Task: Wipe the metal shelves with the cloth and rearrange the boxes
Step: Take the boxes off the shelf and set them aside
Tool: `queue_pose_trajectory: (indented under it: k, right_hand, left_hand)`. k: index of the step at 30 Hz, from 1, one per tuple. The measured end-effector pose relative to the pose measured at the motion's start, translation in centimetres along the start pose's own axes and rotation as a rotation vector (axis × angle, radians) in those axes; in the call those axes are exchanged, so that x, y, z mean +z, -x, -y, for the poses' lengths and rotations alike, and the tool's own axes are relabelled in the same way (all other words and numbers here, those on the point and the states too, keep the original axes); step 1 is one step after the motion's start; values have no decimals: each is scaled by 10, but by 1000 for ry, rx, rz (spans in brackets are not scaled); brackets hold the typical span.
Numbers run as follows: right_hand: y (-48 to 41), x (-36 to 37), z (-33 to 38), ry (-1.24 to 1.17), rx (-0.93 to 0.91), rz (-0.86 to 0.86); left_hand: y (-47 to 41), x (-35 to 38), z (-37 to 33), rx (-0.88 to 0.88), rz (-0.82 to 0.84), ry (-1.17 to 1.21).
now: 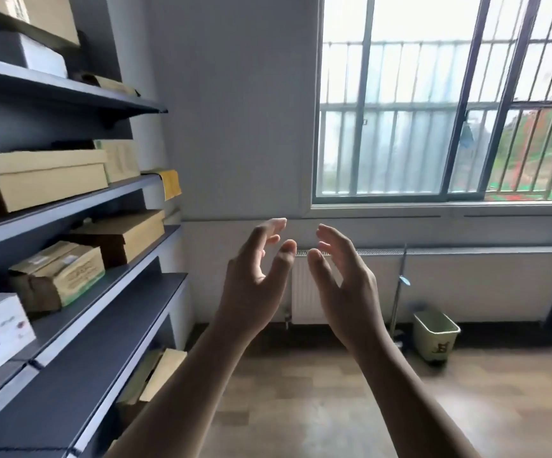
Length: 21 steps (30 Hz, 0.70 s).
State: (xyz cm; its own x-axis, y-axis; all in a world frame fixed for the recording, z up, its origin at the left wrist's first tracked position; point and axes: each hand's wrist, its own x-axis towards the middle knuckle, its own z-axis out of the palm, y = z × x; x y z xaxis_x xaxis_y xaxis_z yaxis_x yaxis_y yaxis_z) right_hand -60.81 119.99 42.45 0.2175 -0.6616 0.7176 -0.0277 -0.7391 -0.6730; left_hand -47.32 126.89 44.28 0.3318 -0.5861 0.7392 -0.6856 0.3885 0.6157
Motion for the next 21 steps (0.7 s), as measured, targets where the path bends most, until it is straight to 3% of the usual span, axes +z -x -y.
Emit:
queue_pose_trajectory:
  k: [6, 21]
  right_hand:
    - [-120, 8, -97, -38, 48, -53]
    - [-308, 115, -296, 12, 26, 9]
  left_hand:
    - [-103, 74, 63, -14, 14, 6]
    - [-290, 176, 278, -49, -14, 61]
